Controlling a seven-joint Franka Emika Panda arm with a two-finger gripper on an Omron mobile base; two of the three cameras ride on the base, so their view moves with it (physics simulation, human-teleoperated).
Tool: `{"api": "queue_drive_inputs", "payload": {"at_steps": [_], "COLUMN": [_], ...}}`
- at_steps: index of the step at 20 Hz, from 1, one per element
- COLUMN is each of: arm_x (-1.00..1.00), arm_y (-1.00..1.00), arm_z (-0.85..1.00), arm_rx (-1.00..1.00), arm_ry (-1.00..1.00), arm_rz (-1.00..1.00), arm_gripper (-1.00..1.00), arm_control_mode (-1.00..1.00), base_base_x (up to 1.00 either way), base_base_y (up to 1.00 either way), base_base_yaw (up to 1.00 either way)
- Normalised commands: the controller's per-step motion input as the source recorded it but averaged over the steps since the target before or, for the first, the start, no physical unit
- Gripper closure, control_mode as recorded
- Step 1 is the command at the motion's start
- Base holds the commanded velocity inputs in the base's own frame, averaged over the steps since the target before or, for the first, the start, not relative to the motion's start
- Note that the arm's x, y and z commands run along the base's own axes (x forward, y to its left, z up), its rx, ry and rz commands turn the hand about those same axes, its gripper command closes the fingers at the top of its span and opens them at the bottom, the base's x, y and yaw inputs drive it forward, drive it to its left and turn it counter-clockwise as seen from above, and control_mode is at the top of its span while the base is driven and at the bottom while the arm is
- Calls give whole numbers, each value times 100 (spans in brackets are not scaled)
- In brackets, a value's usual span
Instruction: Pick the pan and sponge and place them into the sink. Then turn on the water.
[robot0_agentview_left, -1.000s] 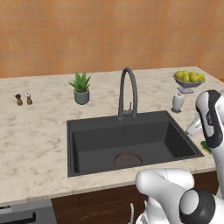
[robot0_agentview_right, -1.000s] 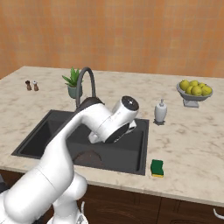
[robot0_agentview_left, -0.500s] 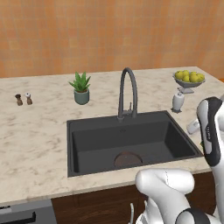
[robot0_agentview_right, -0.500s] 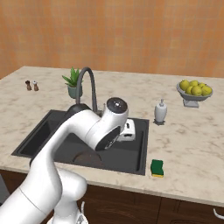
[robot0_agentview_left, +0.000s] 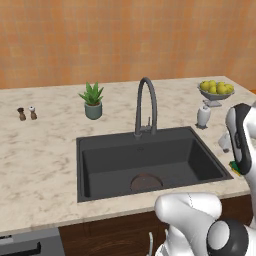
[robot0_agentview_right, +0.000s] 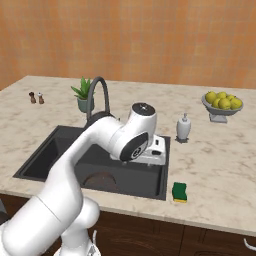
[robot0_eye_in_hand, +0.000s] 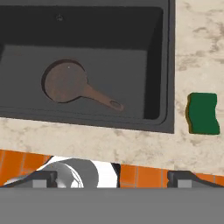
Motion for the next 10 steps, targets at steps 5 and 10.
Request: {"api": "queue_drive_inputs", "payload": {"at_steps": [5,10], "arm_x": [0,3], "arm_y": [-38,-40], "arm_z": [-23,-25], "arm_rx": [0,0], "arm_ry": [4,6], "arm_rz": [0,0], "arm_gripper": [-100,-100], "arm_control_mode": [-100,-100], "base_base_x": [0,0], "base_base_y": [0,0], "base_base_yaw": [0,0]}}
